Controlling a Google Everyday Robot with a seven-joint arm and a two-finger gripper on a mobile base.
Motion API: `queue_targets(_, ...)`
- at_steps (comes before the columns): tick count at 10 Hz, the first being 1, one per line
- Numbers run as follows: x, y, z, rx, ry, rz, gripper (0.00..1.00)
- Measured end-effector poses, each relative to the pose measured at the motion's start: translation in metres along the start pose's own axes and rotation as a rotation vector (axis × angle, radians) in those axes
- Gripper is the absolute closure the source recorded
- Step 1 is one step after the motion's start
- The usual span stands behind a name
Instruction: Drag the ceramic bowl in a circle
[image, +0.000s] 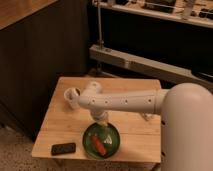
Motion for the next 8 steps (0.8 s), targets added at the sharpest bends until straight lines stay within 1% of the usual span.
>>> queue_targets(3,0.023,-0.007,-0.010,-0.017,0.008,-0.028,0.99)
queue_targets(5,0.046,-0.014,-0.019,-0.026,0.012,-0.044,0.99)
queue_targets(7,0.046,-0.022,-0.024,-0.029,0.021,-0.032,0.99)
queue_targets(8,0.042,-0.026,-0.026,-0.031,0.025,-0.027,0.99)
